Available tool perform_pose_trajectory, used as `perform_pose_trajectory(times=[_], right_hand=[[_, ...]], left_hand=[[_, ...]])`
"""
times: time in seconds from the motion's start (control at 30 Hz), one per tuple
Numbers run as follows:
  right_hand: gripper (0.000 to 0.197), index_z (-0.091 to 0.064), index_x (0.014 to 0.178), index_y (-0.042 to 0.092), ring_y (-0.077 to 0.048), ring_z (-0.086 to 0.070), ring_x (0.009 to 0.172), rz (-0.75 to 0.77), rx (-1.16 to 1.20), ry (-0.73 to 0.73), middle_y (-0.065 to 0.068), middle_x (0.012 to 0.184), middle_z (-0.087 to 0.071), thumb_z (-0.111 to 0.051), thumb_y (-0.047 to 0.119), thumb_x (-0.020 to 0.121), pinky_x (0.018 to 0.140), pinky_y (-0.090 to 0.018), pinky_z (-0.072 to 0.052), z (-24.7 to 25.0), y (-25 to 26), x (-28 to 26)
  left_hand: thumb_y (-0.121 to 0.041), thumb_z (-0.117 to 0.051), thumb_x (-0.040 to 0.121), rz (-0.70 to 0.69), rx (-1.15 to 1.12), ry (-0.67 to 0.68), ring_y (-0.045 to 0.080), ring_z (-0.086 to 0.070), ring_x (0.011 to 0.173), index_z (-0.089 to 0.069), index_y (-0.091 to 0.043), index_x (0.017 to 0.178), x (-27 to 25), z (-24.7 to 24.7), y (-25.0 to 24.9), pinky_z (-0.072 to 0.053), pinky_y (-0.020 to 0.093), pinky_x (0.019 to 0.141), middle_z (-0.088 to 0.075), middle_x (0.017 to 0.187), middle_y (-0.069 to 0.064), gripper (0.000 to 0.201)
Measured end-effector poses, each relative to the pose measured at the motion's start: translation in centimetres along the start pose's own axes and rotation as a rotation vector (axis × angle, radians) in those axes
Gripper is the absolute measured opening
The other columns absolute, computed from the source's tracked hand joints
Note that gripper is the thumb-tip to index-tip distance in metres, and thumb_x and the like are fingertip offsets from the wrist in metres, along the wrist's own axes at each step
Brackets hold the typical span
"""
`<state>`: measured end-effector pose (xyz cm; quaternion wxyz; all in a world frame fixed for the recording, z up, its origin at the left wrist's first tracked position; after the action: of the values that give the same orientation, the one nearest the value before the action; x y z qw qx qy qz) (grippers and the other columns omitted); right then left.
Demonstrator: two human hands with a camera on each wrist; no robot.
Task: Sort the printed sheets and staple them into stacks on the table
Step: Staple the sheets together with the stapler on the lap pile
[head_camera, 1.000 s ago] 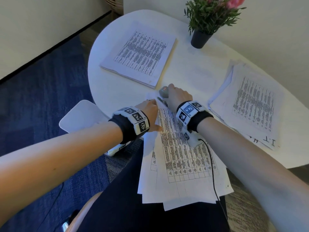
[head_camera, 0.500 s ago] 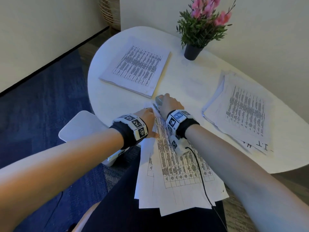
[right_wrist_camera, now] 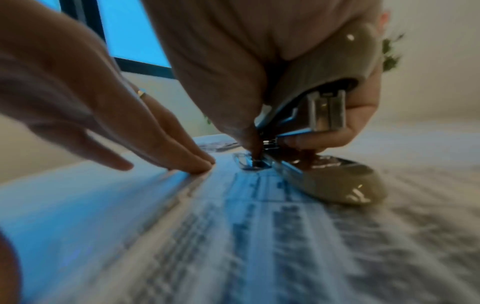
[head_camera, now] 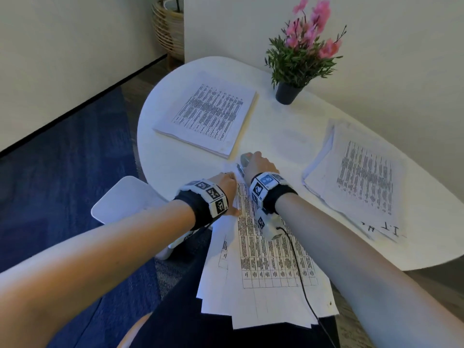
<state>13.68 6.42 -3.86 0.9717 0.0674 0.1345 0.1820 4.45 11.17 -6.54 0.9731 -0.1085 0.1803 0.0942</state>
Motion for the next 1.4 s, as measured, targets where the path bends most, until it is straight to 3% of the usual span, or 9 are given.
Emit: perform_pose_trajectory(times=[0.23, 0.43, 0.57, 0.67, 0.83, 0.97, 1.03, 1.23, 1.4], right_hand=[[0.048, -0.037, 0.129, -0.002, -0.037, -0.054, 0.113, -0.074, 0.137, 0.028, -0.021, 0.127, -0.052, -0.046, 0.033, 0.097, 0.086, -0.041, -0.045, 0.9, -0.1, 1.7], [0.047, -0.036, 0.128, 0.0, -0.03, -0.056, 0.086, 0.096, 0.142, 0.161, -0.019, 0.114, -0.055, -0.051, 0.031, 0.095, 0.06, -0.03, -0.042, 2.3, -0.8, 0.3], [0.029, -0.037, 0.11, 0.011, -0.015, -0.05, 0.067, 0.235, 0.229, 0.251, -0.009, 0.096, -0.052, -0.054, 0.026, 0.092, 0.051, -0.025, -0.039, 3.1, -1.4, -4.1], [0.031, -0.037, 0.114, 0.014, -0.013, -0.053, 0.066, 0.287, 0.269, 0.299, -0.003, 0.092, -0.05, -0.056, 0.023, 0.091, 0.053, -0.023, -0.043, 3.8, -1.3, -6.5], [0.042, -0.039, 0.122, 0.012, -0.021, -0.055, 0.074, 0.35, 0.263, 0.286, -0.006, 0.101, -0.049, -0.06, 0.018, 0.086, 0.056, -0.029, -0.046, 4.3, -0.4, -7.9], [0.041, -0.042, 0.119, 0.009, -0.02, -0.049, 0.083, 0.448, 0.166, 0.232, -0.006, 0.104, -0.049, -0.06, 0.016, 0.083, 0.06, -0.026, -0.037, 4.1, 0.5, -8.5], [0.037, -0.043, 0.115, 0.008, -0.022, -0.048, 0.086, 0.484, 0.133, 0.211, -0.009, 0.107, -0.049, -0.06, 0.016, 0.083, 0.066, -0.029, -0.037, 3.7, 0.7, -8.8], [0.036, -0.039, 0.118, 0.01, -0.022, -0.044, 0.087, 0.501, 0.062, 0.226, -0.009, 0.108, -0.042, -0.057, 0.016, 0.087, 0.069, -0.029, -0.034, 2.5, 0.2, -8.7], [0.039, -0.04, 0.121, 0.011, -0.022, -0.044, 0.087, 0.492, 0.029, 0.252, -0.01, 0.113, -0.044, -0.06, 0.018, 0.088, 0.072, -0.029, -0.037, 1.2, -1.0, -8.4]], left_hand=[[-0.059, -0.068, 0.076, -0.003, -0.005, -0.012, 0.023, -0.042, 0.126, -0.041, -0.001, 0.136, -0.3, -0.2, 0.0, -0.04, 0.036, 0.102, -0.034, 0.144, 0.007, 0.087], [-0.058, -0.067, 0.077, -0.021, -0.081, 0.008, 0.025, -0.042, 0.128, -0.043, -0.002, 0.136, -0.9, 1.2, -0.1, -0.041, 0.039, 0.104, -0.036, 0.144, 0.011, 0.085], [-0.056, -0.068, 0.077, 0.056, -0.509, -0.088, 0.023, -0.042, 0.13, -0.024, -0.009, 0.146, -1.9, 3.3, 1.5, -0.037, 0.04, 0.107, -0.038, 0.146, 0.009, 0.094], [-0.051, -0.079, 0.066, 0.098, -0.847, -0.083, 0.017, -0.054, 0.119, -0.022, -0.013, 0.148, -2.6, 3.5, 2.1, -0.043, 0.034, 0.104, -0.049, 0.139, 0.002, 0.106], [-0.042, -0.084, 0.063, 0.109, -0.82, -0.095, 0.011, -0.069, 0.082, -0.066, -0.014, 0.099, -1.8, 3.5, 1.7, -0.055, 0.034, 0.085, -0.074, 0.087, -0.002, 0.049], [-0.013, -0.08, 0.068, 0.11, -1.01, -0.01, 0.011, -0.071, 0.066, -0.073, -0.011, 0.078, -1.9, 2.5, 0.6, -0.06, 0.031, 0.072, -0.073, 0.072, 0.003, 0.012], [-0.004, -0.078, 0.07, 0.144, -1.097, 0.011, 0.012, -0.071, 0.063, -0.07, -0.008, 0.073, -2.0, 2.1, 0.7, -0.059, 0.025, 0.066, -0.072, 0.065, 0.002, 0.009], [-0.003, -0.076, 0.075, 0.158, -1.216, 0.079, 0.021, -0.073, 0.077, -0.073, -0.004, 0.08, -1.8, 0.6, 1.0, -0.058, 0.03, 0.079, -0.074, 0.082, 0.012, 0.006], [0.002, -0.068, 0.082, 0.212, -1.349, 0.041, 0.018, -0.072, 0.065, -0.07, 0.003, 0.083, -2.6, 0.4, 4.0, -0.057, 0.019, 0.063, -0.073, 0.08, 0.015, 0.003]])
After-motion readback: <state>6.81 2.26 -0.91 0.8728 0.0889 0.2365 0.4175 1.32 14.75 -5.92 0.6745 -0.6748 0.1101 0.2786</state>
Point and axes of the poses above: each hand's wrist, its own x-axis towards the middle knuckle, its own z-axis out of the back of the hand, y = z × x, the point moved 10 cm from there along x, towards the middle knuckle
